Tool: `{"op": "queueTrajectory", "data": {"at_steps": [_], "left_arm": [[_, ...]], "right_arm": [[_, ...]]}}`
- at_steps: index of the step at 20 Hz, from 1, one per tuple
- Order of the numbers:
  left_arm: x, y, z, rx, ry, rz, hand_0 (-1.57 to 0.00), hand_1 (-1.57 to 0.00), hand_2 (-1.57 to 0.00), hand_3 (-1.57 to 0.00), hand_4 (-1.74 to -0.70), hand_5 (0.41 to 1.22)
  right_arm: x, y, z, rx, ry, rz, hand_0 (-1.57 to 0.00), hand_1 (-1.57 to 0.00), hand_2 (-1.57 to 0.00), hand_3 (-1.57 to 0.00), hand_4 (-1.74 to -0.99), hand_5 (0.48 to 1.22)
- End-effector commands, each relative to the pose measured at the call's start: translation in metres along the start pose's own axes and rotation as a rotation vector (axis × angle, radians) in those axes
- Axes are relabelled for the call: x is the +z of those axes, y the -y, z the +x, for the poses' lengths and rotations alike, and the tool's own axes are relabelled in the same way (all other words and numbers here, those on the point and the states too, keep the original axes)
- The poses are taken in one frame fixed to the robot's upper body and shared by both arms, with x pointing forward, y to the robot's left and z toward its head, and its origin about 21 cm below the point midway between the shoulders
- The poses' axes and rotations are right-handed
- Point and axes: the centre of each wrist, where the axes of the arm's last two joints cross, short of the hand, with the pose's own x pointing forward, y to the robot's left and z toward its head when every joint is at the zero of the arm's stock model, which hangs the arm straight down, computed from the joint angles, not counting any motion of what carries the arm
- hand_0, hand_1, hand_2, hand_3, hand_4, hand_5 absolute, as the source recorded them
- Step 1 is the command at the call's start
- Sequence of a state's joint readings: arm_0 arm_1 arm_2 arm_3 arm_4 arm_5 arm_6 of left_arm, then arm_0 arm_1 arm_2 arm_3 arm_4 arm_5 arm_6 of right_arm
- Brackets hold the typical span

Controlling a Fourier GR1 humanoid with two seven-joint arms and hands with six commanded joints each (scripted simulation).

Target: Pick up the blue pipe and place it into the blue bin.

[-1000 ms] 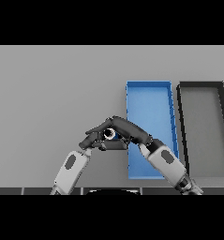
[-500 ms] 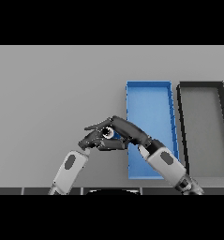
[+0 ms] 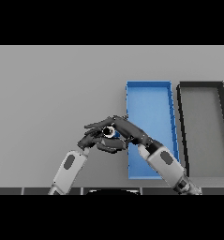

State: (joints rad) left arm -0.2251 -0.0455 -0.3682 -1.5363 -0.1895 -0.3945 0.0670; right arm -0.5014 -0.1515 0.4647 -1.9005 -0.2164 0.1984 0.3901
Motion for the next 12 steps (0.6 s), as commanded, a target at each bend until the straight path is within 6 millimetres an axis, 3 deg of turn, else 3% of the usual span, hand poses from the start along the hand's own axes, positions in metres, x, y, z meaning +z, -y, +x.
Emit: {"op": "queueTrajectory", "data": {"at_steps": [1,6,9,12], "left_arm": [[-0.002,0.0,0.001,-0.006,-0.008,-0.001,-0.03,-0.02,-0.02,-0.02,-0.92,0.482],[-0.001,0.004,0.001,-0.006,-0.002,-0.013,-0.01,-0.01,-0.01,-0.01,-0.91,0.45],[0.0,0.002,0.002,0.002,-0.017,-0.011,0.0,0.0,0.0,0.0,-0.91,0.437],[0.001,0.002,0.002,0.0,-0.029,-0.008,0.0,0.0,0.0,0.0,-0.9,0.432]], "right_arm": [[-0.001,0.004,0.007,-0.014,0.009,-0.003,-1.57,-1.57,-1.57,-1.57,-1.741,1.221],[-0.011,0.032,0.058,-0.111,0.04,-0.02,-1.57,-1.57,-1.57,-1.57,-1.741,1.221],[-0.019,0.056,0.093,-0.105,0.156,-0.006,-1.57,-1.57,-1.57,-1.57,-1.741,1.221],[-0.017,0.09,0.122,-0.029,0.201,-0.194,-1.57,-1.57,-1.57,-1.57,-1.741,1.221]]}}
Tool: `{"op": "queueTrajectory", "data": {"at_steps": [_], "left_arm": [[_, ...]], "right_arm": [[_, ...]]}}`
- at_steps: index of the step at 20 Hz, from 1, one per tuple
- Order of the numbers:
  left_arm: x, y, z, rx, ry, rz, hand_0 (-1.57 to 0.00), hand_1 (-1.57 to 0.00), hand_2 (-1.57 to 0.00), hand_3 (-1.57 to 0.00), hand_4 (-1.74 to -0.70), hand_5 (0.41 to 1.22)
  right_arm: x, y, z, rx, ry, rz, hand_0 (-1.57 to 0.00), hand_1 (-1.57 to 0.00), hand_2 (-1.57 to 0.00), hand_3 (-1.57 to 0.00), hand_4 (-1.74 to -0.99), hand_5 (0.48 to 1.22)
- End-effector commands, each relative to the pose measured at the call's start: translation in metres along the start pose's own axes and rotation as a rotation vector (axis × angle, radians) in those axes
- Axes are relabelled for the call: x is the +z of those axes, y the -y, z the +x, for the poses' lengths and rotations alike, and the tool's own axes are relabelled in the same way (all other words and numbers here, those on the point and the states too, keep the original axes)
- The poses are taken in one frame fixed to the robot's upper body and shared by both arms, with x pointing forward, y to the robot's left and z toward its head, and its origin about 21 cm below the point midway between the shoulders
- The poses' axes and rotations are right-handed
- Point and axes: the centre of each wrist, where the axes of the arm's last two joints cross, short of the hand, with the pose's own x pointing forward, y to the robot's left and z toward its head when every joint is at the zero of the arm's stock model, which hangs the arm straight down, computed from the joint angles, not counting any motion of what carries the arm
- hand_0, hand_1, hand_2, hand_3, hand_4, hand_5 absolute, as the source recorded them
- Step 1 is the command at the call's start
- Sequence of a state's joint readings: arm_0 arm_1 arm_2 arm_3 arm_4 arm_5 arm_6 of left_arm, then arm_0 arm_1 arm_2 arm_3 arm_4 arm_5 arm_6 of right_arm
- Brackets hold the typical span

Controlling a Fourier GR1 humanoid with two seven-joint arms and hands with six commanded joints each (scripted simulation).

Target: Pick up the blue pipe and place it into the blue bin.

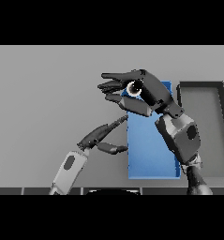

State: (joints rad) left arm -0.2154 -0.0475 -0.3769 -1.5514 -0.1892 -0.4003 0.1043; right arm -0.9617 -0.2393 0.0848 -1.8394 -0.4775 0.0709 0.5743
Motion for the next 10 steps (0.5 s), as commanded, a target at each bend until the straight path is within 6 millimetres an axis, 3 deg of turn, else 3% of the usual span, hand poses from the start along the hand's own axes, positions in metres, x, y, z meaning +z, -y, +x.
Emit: {"op": "queueTrajectory", "data": {"at_steps": [1,5,8,10], "left_arm": [[0.002,-0.002,0.0,0.0,-0.005,0.008,0.0,0.0,0.0,0.0,-0.9,0.43],[-0.001,-0.005,0.005,-0.002,-0.01,0.005,0.0,0.0,0.0,0.0,-0.89,0.415],[0.002,-0.006,0.001,-0.026,-0.003,0.008,0.0,0.0,0.0,0.0,-0.88,0.412],[0.003,-0.007,-0.001,-0.037,0.0,0.011,0.0,0.0,0.0,0.0,-0.87,0.415]], "right_arm": [[-0.001,0.011,0.006,0.025,-0.01,-0.05,-1.57,-1.57,-1.57,-1.57,-1.741,1.221],[0.003,0.06,0.001,0.054,-0.091,-0.227,-1.57,-1.57,-1.57,-1.57,-1.741,1.221],[0.028,0.086,-0.008,0.1,-0.172,-0.323,-1.57,-1.57,-1.57,-1.57,-1.741,1.221],[0.049,0.101,-0.026,0.075,-0.232,-0.394,-1.57,-1.57,-1.57,-1.57,-1.741,1.221]]}}
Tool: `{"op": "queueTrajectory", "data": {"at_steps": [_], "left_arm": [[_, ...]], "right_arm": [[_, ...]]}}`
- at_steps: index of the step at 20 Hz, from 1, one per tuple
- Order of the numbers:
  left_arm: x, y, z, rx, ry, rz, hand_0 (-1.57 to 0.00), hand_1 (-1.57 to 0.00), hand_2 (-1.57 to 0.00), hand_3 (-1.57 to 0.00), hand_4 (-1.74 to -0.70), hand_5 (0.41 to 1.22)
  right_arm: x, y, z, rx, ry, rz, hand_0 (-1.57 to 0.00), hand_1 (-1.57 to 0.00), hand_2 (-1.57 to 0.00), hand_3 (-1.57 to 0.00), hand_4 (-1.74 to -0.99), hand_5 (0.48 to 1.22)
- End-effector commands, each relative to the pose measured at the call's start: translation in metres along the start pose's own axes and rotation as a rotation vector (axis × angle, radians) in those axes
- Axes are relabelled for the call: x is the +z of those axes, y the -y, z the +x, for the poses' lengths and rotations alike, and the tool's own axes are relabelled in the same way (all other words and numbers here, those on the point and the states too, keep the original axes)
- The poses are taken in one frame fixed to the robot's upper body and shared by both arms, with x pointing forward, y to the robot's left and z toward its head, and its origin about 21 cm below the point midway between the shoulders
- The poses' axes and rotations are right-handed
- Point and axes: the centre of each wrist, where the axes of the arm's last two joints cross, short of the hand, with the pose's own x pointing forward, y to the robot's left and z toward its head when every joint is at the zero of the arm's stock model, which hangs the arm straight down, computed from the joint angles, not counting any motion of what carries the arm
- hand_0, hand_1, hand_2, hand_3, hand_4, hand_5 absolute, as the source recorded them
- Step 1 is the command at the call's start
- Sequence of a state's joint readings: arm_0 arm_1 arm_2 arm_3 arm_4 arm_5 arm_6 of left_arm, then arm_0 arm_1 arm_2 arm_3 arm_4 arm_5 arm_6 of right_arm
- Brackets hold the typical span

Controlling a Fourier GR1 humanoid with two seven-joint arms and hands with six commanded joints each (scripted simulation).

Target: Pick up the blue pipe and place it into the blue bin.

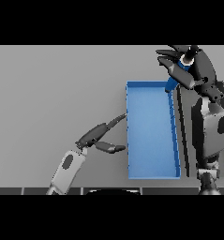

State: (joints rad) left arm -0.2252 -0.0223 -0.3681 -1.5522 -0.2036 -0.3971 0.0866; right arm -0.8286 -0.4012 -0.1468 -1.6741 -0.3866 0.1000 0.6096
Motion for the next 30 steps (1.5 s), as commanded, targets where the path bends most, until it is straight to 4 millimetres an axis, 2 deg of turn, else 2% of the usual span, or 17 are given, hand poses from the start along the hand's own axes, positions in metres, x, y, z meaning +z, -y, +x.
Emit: {"op": "queueTrajectory", "data": {"at_steps": [1,4,9,13,14,15,16,19,20,21,22,24,25,26,28,30], "left_arm": [[0.001,0.0,0.001,0.008,0.004,0.0,0.0,0.0,0.0,0.0,-0.87,0.418],[-0.001,0.0,0.003,-0.001,0.001,-0.007,0.0,0.0,0.0,0.0,-0.87,0.42],[0.004,0.005,-0.003,0.027,-0.015,-0.001,0.0,0.0,0.0,0.0,-0.88,0.425],[0.004,0.003,0.003,0.026,0.001,-0.003,0.0,0.0,0.0,0.0,-0.88,0.425],[0.005,0.004,-0.001,0.034,-0.007,-0.005,0.0,0.0,0.0,0.0,-0.89,0.423],[0.003,0.007,0.001,0.03,-0.006,-0.005,0.0,0.0,0.0,0.0,-0.89,0.422],[0.005,0.005,0.002,0.026,-0.004,-0.001,0.0,0.0,0.0,0.0,-0.89,0.42],[0.004,0.011,0.003,0.022,-0.002,-0.015,0.0,0.0,0.0,0.0,-0.88,0.421],[0.007,0.008,0.0,0.019,-0.003,-0.016,0.0,0.0,0.0,0.0,-0.88,0.421],[0.007,0.009,-0.001,0.021,-0.006,-0.014,0.0,0.0,0.0,0.0,-0.88,0.421],[0.006,0.008,0.0,0.02,-0.004,-0.011,0.0,0.0,0.0,0.0,-0.88,0.422],[0.007,0.011,0.0,0.017,-0.003,-0.014,0.0,0.0,0.0,0.0,-0.88,0.425],[0.008,0.007,0.0,0.013,-0.008,-0.007,0.0,0.0,0.0,0.0,-0.88,0.427],[0.006,0.006,0.002,0.014,-0.007,-0.003,0.0,0.0,0.0,0.0,-0.88,0.428],[0.007,0.006,0.002,0.023,-0.012,0.0,0.0,0.0,0.0,0.0,-0.88,0.429],[0.008,0.006,0.003,0.025,-0.005,0.003,0.0,0.0,0.0,0.0,-0.89,0.428]], "right_arm": [[0.008,0.003,-0.012,-0.006,-0.029,-0.017,-1.57,-1.57,-1.57,-1.57,-1.741,1.221],[0.032,0.014,-0.042,-0.019,-0.116,-0.068,-1.57,-1.57,-1.57,-1.57,-1.741,1.221],[0.074,0.014,-0.09,-0.046,-0.302,-0.166,-1.57,-1.57,-1.57,-1.57,-1.741,1.221],[0.095,0.003,-0.115,-0.032,-0.452,-0.257,-1.57,-1.57,-1.57,-1.57,-1.741,1.221],[0.1,0.004,-0.12,-0.03,-0.493,-0.288,-1.57,-1.57,-1.57,-1.51,-1.741,1.221],[0.106,0.002,-0.125,-0.037,-0.532,-0.31,-1.57,-1.57,-1.57,-1.52,-1.741,1.221],[0.109,-0.001,-0.129,-0.029,-0.565,-0.322,-1.57,-1.57,-1.57,-1.26,-1.741,1.221],[0.11,-0.011,-0.138,0.032,-0.596,-0.354,-1.57,-1.57,-1.57,-0.91,-1.741,1.221],[0.109,-0.011,-0.139,0.044,-0.603,-0.375,-1.57,-1.55,-1.57,-0.85,-1.741,1.221],[0.107,-0.015,-0.144,0.057,-0.6,-0.37,-1.46,-1.34,-1.34,-0.79,-1.678,1.221],[0.105,-0.014,-0.148,0.079,-0.608,-0.376,-1.17,-1.07,-1.07,-0.63,-1.592,1.221],[0.105,-0.011,-0.151,0.099,-0.661,-0.374,-0.75,-0.68,-0.68,-0.4,-1.413,1.221],[0.105,-0.013,-0.154,0.132,-0.665,-0.324,-0.6,-0.55,-0.55,-0.32,-1.337,1.221],[0.104,-0.013,-0.154,0.163,-0.683,-0.281,-0.48,-0.44,-0.44,-0.26,-1.275,1.186],[0.11,-0.013,-0.163,0.206,-0.817,-0.219,-0.31,-0.28,-0.28,-0.16,-1.175,1.084],[0.115,-0.005,-0.17,0.25,-0.922,-0.181,-0.2,-0.18,-0.18,-0.1,-1.11,0.979]]}}
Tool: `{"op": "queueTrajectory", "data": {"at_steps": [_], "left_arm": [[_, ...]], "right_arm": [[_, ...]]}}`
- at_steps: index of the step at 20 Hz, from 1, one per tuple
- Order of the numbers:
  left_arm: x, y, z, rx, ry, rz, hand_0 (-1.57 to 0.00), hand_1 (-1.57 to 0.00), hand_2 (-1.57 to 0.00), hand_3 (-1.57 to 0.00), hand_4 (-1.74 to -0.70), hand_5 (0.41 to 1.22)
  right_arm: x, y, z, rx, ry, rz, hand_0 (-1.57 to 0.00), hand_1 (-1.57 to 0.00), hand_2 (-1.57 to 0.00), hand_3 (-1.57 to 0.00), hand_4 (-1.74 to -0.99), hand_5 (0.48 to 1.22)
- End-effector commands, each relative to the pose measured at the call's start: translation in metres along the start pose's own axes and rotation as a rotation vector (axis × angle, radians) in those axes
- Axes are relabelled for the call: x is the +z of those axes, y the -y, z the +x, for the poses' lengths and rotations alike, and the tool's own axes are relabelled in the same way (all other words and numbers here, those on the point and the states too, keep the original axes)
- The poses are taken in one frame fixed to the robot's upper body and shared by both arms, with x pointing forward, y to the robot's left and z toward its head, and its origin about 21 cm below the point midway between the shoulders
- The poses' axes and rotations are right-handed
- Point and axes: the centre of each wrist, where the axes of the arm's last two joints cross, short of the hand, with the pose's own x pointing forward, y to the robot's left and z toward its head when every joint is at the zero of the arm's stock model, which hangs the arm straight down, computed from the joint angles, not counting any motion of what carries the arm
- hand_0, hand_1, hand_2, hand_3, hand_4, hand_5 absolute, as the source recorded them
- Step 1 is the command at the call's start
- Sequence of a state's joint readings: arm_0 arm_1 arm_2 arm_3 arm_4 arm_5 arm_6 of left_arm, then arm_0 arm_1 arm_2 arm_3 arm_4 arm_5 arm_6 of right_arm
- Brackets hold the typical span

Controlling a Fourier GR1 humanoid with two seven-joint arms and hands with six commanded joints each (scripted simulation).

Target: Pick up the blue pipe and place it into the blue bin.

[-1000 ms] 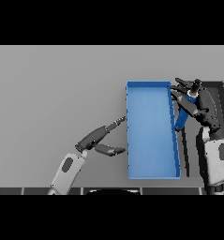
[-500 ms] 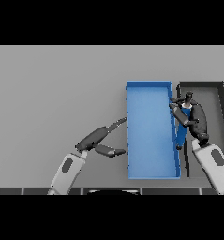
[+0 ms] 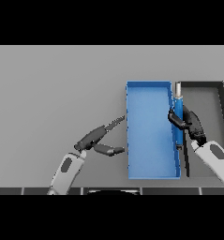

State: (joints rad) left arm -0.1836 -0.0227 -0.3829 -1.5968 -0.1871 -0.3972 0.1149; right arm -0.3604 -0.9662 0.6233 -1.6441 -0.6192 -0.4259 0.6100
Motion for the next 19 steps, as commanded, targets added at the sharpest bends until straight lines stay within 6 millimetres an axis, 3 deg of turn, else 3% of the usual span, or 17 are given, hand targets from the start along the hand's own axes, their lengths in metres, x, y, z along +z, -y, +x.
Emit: {"op": "queueTrajectory", "data": {"at_steps": [1,10,19], "left_arm": [[-0.001,0.002,-0.001,0.0,-0.004,-0.006,0.0,0.0,0.0,0.0,-0.89,0.428],[-0.002,0.004,-0.001,0.002,-0.006,-0.004,0.0,0.0,0.0,0.0,-0.89,0.429],[-0.001,0.011,0.003,-0.009,-0.007,-0.005,0.0,0.0,0.0,0.0,-0.88,0.431]], "right_arm": [[0.0,-0.001,-0.002,0.018,-0.033,0.016,-0.16,-0.14,-0.14,-0.08,-1.083,0.934],[0.0,-0.011,0.003,0.14,-0.121,0.042,-0.02,-0.02,-0.02,-0.01,-1.033,0.696],[0.004,-0.012,0.007,0.158,-0.124,0.067,-0.01,-0.01,-0.01,0.0,-1.022,0.643]]}}
